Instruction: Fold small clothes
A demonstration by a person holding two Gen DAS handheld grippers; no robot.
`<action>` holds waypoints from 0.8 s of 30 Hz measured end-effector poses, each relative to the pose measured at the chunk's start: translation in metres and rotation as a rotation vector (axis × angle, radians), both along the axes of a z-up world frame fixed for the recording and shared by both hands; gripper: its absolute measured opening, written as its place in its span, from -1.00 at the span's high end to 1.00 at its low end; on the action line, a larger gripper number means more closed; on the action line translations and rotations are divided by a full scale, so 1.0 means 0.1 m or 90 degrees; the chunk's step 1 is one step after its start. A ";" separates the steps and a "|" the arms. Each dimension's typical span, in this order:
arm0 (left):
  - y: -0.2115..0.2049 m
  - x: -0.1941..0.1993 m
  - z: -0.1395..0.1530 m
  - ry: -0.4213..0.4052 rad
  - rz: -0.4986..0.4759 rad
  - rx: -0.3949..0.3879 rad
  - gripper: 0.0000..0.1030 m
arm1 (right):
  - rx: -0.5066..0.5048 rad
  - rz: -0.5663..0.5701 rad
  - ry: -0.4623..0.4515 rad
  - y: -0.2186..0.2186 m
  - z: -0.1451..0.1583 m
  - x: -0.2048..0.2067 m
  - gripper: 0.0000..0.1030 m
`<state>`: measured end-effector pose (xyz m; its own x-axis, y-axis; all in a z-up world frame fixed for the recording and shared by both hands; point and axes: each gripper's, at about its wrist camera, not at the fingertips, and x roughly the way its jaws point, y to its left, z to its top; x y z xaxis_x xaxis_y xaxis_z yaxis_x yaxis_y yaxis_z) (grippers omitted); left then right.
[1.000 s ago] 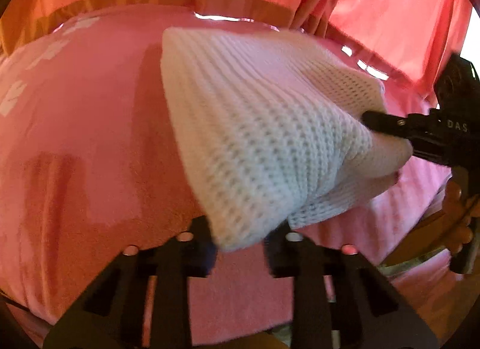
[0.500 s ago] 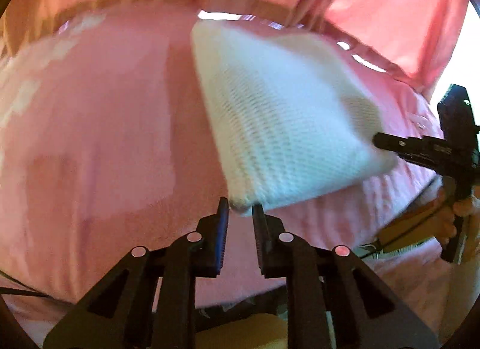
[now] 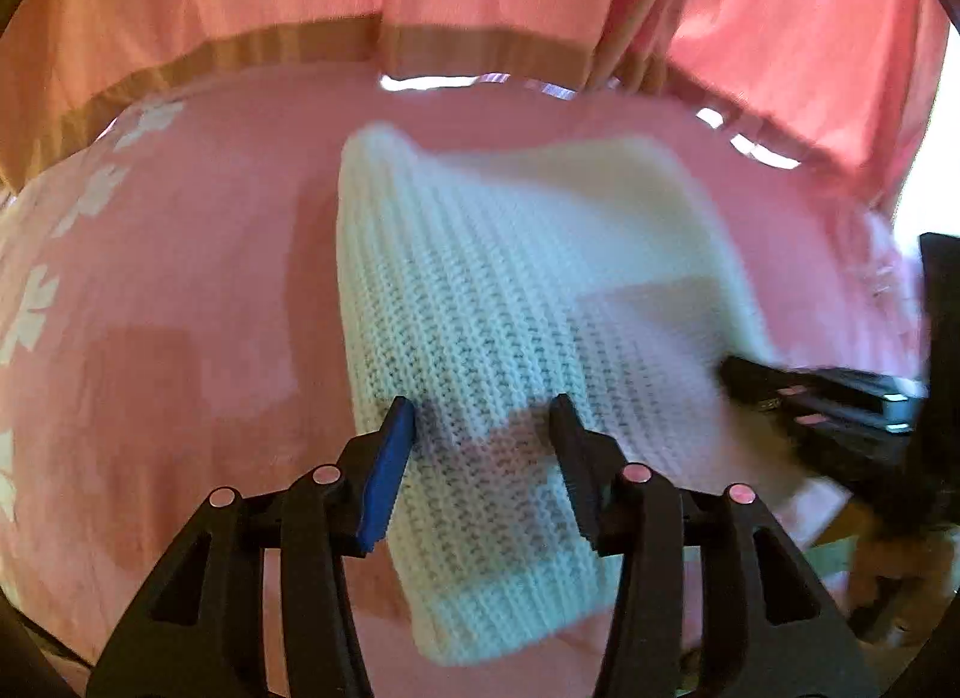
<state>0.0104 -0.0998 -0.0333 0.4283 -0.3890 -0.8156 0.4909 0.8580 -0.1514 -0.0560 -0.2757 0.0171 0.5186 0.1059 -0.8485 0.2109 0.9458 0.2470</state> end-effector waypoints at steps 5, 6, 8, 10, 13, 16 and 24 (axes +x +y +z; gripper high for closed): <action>-0.01 -0.03 -0.01 -0.034 0.007 0.013 0.02 | 0.006 -0.009 -0.083 -0.05 0.30 -0.14 0.92; -0.02 -0.02 -0.01 -0.033 0.008 0.014 0.01 | -0.007 -0.014 -0.061 -0.09 0.22 -0.12 0.93; 0.00 0.01 -0.03 -0.029 0.007 0.010 0.00 | -0.007 -0.018 -0.010 -0.07 0.01 -0.03 0.95; 0.01 0.00 -0.02 -0.030 0.009 0.011 -0.01 | -0.008 -0.019 -0.013 -0.07 0.02 0.00 0.95; -0.01 -0.01 0.00 -0.032 0.011 0.013 -0.01 | -0.008 -0.018 -0.036 -0.07 0.12 -0.01 0.89; 0.00 -0.05 0.01 -0.035 0.012 0.011 -0.06 | 0.007 -0.036 -0.070 -0.11 0.22 -0.11 0.83; 0.36 0.04 0.30 -0.046 0.057 -0.124 -0.85 | -0.033 -0.085 -0.093 -0.22 0.32 -0.22 -0.52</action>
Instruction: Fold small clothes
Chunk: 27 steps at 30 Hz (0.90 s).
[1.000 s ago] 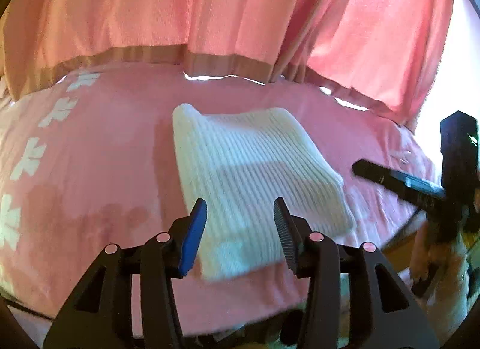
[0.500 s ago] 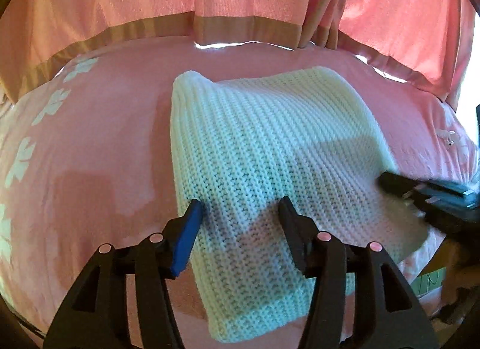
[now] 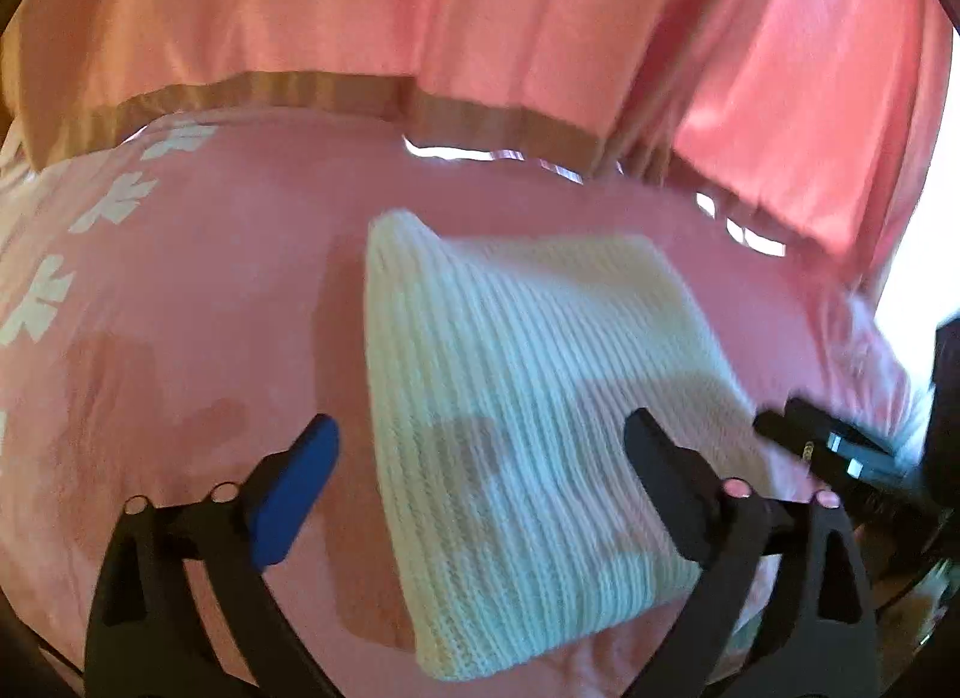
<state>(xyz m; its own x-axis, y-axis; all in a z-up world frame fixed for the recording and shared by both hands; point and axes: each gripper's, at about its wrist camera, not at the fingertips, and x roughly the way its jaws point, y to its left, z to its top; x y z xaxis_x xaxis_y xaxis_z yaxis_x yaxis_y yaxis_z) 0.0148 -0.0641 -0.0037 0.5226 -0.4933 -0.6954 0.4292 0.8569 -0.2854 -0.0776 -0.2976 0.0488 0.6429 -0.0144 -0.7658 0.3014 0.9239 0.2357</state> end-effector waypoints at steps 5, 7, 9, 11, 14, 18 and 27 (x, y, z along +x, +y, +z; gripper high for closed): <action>0.07 0.31 -0.30 0.114 0.035 -0.031 -0.86 | 0.145 -0.007 0.060 -0.21 -0.40 0.13 -0.56; 0.02 0.36 -0.44 0.155 0.031 -0.038 -0.86 | 0.189 -0.011 0.078 -0.23 -0.56 0.17 -0.58; -0.06 0.36 -0.52 0.170 0.023 -0.031 -0.86 | 0.233 -0.011 0.086 -0.25 -0.69 0.21 -0.63; -0.13 0.35 -0.61 0.186 0.019 -0.026 -0.86 | 0.287 -0.011 0.085 -0.27 -0.80 0.22 -0.68; -0.20 0.36 -0.73 0.222 0.006 -0.046 -0.89 | 0.303 -0.004 0.069 -0.26 -0.83 0.24 -0.72; -0.26 0.36 -0.73 0.214 0.004 -0.040 -0.91 | 0.299 0.001 0.059 -0.21 -0.83 0.27 -0.44; -0.33 0.33 -0.57 0.211 -0.005 -0.039 -0.13 | 0.317 0.002 0.019 -0.11 -0.66 0.24 0.20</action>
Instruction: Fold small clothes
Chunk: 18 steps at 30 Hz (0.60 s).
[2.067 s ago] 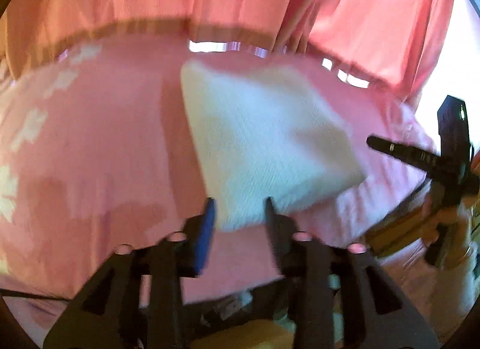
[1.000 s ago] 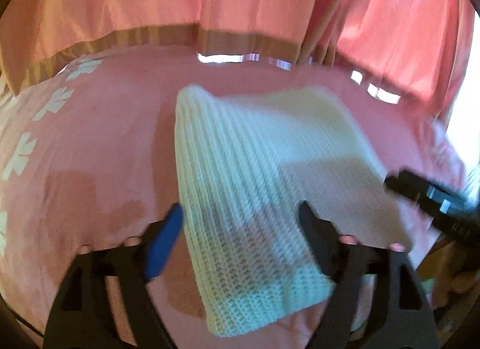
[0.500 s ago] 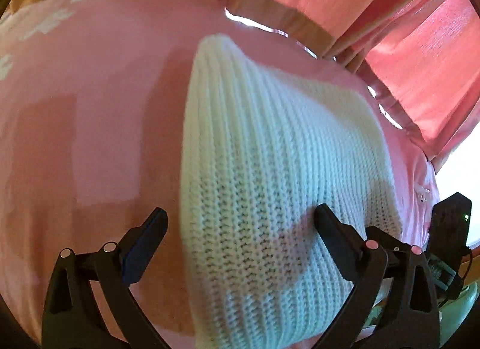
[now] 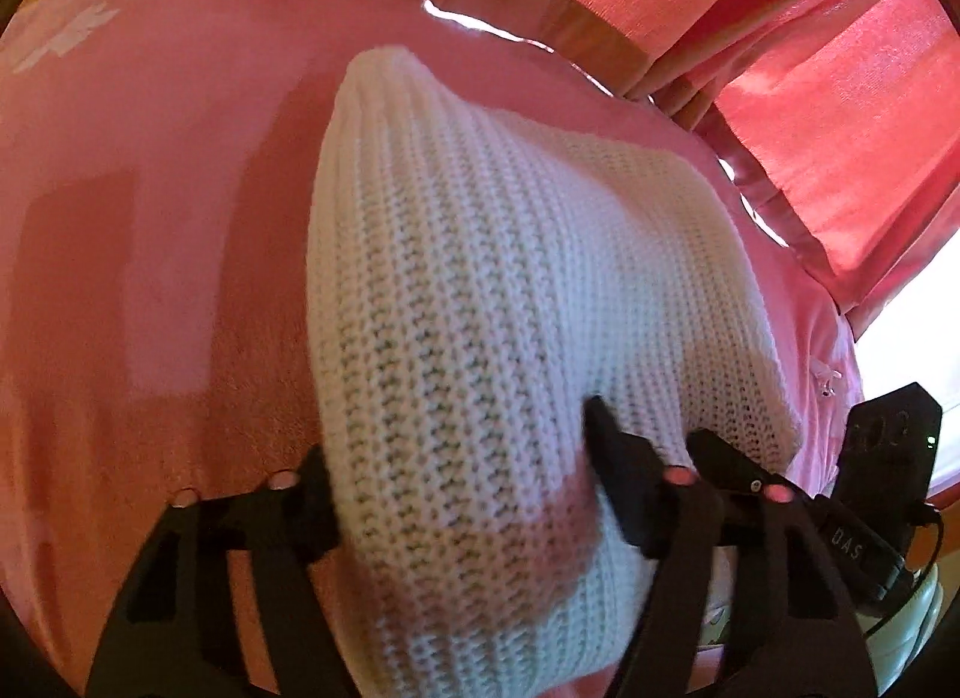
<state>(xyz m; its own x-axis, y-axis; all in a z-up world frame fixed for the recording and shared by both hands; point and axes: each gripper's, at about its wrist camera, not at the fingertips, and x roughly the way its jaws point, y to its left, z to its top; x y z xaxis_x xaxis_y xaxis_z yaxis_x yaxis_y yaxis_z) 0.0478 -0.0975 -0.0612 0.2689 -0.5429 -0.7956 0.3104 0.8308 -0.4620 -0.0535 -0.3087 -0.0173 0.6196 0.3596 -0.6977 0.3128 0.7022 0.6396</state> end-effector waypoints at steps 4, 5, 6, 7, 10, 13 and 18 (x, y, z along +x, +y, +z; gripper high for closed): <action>-0.03 -0.10 0.20 -0.033 -0.030 0.020 0.03 | -0.012 -0.009 -0.035 0.07 0.26 -0.10 0.23; -0.03 -0.12 0.25 -0.040 -0.038 0.021 0.04 | -0.014 -0.013 -0.043 0.08 0.33 -0.15 0.23; -0.04 -0.16 0.32 -0.049 -0.047 0.023 0.05 | -0.025 -0.019 -0.054 0.11 0.43 -0.21 0.23; -0.04 -0.21 0.41 -0.060 -0.059 0.021 0.06 | -0.034 -0.023 -0.062 0.12 0.50 -0.25 0.23; -0.05 -0.35 0.68 -0.083 -0.089 0.005 0.06 | -0.054 -0.044 -0.103 0.16 0.80 -0.46 0.23; -0.05 -0.50 1.00 -0.111 -0.120 -0.018 0.06 | -0.068 -0.062 -0.146 0.20 1.14 -0.69 0.23; 0.03 -0.73 1.62 -0.182 -0.152 -0.068 0.06 | -0.118 -0.075 -0.225 0.31 1.73 -0.98 0.23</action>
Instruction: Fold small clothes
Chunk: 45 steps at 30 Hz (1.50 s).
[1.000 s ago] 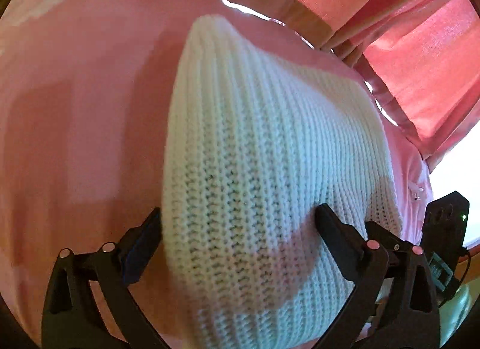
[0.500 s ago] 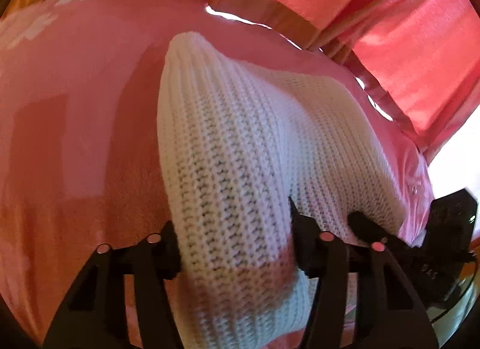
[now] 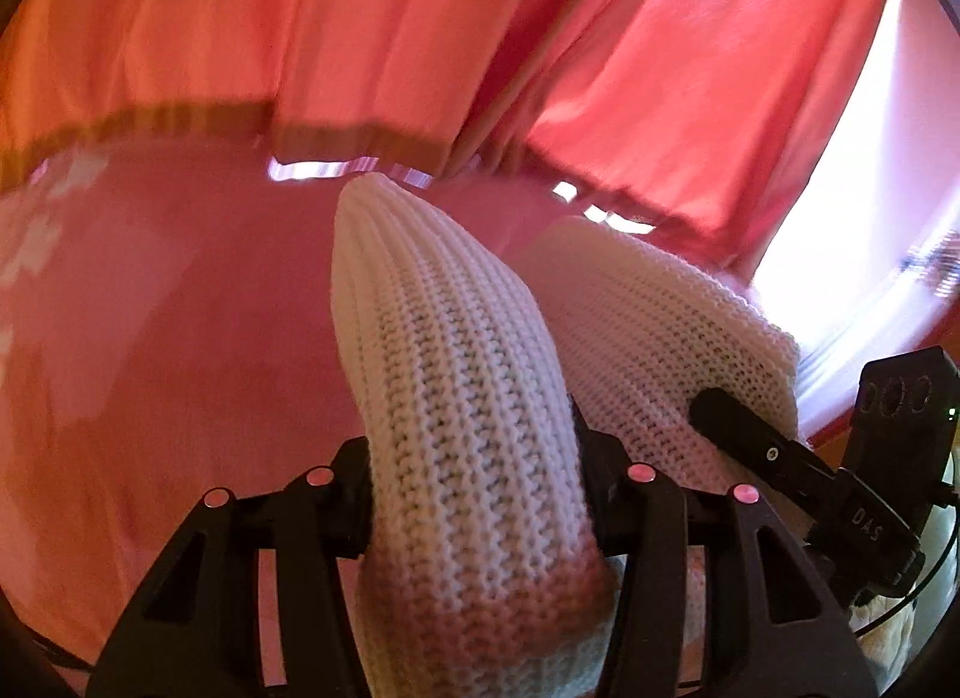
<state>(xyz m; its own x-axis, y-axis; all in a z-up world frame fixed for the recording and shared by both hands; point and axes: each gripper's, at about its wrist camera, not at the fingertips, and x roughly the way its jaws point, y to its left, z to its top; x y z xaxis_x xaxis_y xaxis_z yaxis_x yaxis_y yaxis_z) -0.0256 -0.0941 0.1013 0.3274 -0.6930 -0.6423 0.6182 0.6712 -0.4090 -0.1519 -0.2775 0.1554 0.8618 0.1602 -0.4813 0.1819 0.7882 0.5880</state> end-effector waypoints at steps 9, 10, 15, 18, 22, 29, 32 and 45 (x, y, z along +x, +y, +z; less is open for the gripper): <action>0.54 -0.15 1.05 -0.167 0.006 -0.089 0.03 | -0.149 0.047 -0.200 0.57 1.14 0.04 0.23; 0.65 -0.13 1.15 -0.193 0.015 -0.098 0.02 | -0.156 0.057 -0.215 0.62 1.20 0.09 0.23; 1.14 0.14 1.20 -0.252 0.074 -0.113 -0.07 | -0.173 0.121 -0.248 0.90 1.24 0.58 0.20; 1.32 0.44 0.90 -0.247 0.108 -0.089 -0.13 | -0.148 0.162 -0.212 1.02 0.92 1.06 0.16; 1.45 1.13 -0.05 -0.169 0.188 -0.024 -0.62 | -0.134 0.203 -0.091 1.15 -0.08 1.83 -0.11; 1.83 1.65 -1.00 -0.016 0.312 0.116 -0.54 | -0.128 0.162 0.101 1.12 -0.94 2.19 0.20; 1.93 1.59 -0.84 -0.054 0.334 0.078 -0.61 | -0.169 0.177 0.021 1.26 -0.57 2.09 0.25; 1.20 1.44 -1.28 -0.075 0.240 0.283 -0.61 | -0.208 0.185 0.136 1.45 -0.90 2.15 1.00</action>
